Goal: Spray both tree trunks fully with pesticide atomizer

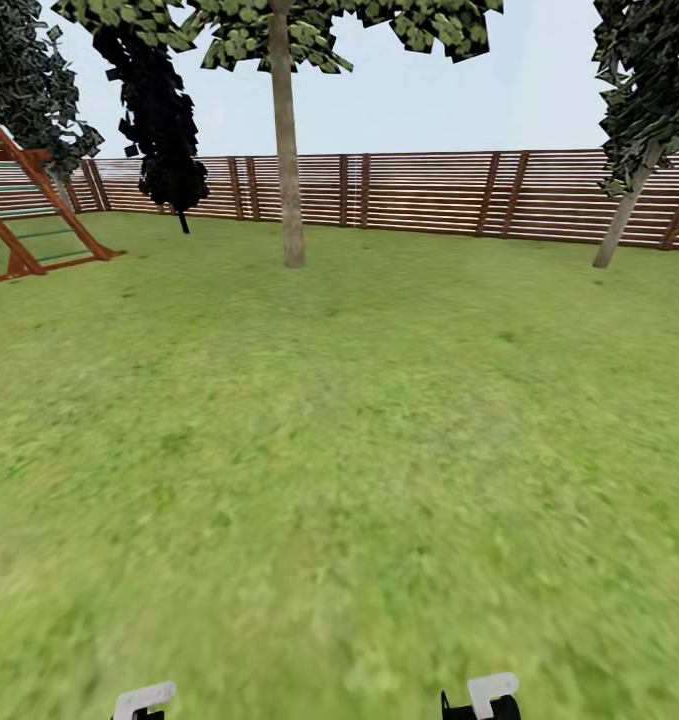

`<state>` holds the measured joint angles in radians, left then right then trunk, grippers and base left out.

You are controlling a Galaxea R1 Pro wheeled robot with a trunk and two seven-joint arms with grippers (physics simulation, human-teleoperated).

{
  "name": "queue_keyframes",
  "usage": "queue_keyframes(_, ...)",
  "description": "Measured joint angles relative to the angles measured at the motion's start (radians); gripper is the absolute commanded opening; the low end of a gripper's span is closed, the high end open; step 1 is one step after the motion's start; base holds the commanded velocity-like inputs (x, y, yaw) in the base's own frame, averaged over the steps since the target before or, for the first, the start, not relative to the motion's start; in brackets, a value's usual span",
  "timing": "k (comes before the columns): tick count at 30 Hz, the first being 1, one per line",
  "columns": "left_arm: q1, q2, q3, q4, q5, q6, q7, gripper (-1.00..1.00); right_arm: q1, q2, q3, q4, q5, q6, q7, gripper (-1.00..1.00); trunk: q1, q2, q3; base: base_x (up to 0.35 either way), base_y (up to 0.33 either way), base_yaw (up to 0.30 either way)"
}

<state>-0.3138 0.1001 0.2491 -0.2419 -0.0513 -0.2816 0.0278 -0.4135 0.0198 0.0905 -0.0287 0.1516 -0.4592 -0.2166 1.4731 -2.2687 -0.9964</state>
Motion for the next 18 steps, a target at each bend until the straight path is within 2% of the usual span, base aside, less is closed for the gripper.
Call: queue_keyframes(18,0.000,0.001,0.001,0.000,0.000,0.000,0.000,-1.00,0.000,0.003,0.000,0.000,-0.001,0.000,0.000,1.00,0.000,0.000,0.000,0.340,0.000,0.000)
